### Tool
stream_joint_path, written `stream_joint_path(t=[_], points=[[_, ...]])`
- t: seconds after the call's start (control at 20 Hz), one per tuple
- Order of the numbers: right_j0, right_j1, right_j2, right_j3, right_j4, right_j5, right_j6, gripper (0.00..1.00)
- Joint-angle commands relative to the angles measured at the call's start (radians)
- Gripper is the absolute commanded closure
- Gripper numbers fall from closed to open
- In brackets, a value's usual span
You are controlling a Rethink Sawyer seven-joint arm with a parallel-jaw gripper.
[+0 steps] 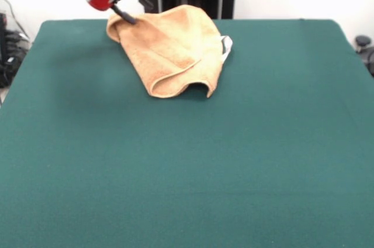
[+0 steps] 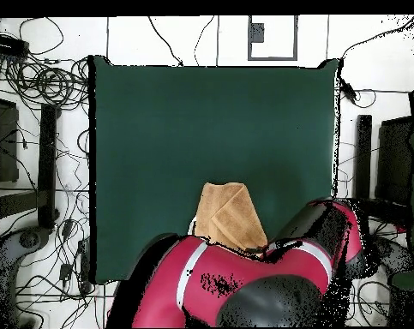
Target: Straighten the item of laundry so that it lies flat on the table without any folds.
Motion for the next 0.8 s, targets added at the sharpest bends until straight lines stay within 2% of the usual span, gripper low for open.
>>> stream_joint_path(t=[0.05,0.3,0.4,0.55,0.7,0.8], points=[[0.006,0.061,0.200,-0.033,-0.012,-0.097,0.083,0.00],[-0.004,0.055,0.208,-0.006,-0.044,-0.171,0.045,0.00],[-0.009,0.049,0.191,-0.001,-0.039,-0.132,-0.003,0.00],[-0.023,0.053,0.138,-0.028,0.038,0.119,-0.154,0.00],[-0.038,0.055,0.115,-0.036,0.085,0.282,-0.244,0.00],[-0.054,0.028,0.113,-0.014,0.127,0.392,-0.343,0.00]])
